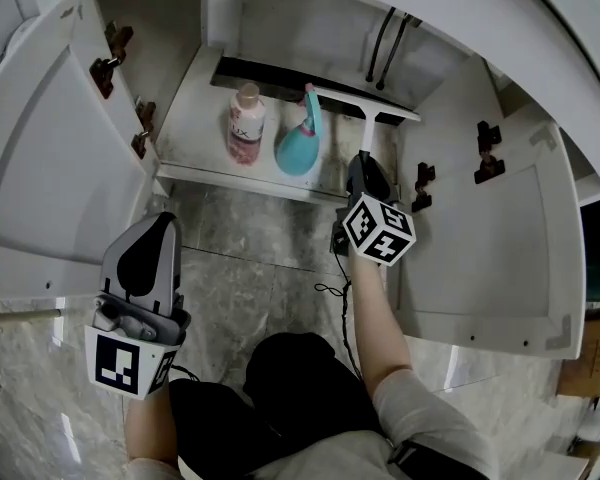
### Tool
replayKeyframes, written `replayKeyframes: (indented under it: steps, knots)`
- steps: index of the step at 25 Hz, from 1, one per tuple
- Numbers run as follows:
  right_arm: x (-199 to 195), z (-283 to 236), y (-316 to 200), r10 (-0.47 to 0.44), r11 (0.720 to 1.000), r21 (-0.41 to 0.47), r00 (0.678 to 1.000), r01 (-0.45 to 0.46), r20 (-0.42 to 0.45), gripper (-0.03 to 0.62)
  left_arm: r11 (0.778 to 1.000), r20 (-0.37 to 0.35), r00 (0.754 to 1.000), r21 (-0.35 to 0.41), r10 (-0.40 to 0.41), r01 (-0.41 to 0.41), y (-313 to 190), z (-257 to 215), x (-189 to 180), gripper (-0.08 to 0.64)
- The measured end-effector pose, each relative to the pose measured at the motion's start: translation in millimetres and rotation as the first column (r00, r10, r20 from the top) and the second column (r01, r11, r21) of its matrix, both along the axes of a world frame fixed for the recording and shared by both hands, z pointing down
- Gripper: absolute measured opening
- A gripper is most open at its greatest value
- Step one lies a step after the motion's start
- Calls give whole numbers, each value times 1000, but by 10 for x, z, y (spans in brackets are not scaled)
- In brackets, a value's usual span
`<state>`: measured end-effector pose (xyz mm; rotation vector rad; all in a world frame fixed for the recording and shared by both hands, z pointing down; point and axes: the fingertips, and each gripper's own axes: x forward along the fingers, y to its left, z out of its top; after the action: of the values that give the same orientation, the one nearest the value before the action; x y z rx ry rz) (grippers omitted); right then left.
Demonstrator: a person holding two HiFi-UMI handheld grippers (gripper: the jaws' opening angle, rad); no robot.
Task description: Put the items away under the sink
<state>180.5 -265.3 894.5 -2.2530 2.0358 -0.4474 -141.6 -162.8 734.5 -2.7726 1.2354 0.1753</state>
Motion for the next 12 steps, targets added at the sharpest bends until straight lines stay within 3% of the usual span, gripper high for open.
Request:
replayKeyframes:
  steps: [12]
  knots:
    - [-60,563,41,11,986,-169,1000,-14,-16,101,1000,30,1000,-26,1,0,72,75,43,0]
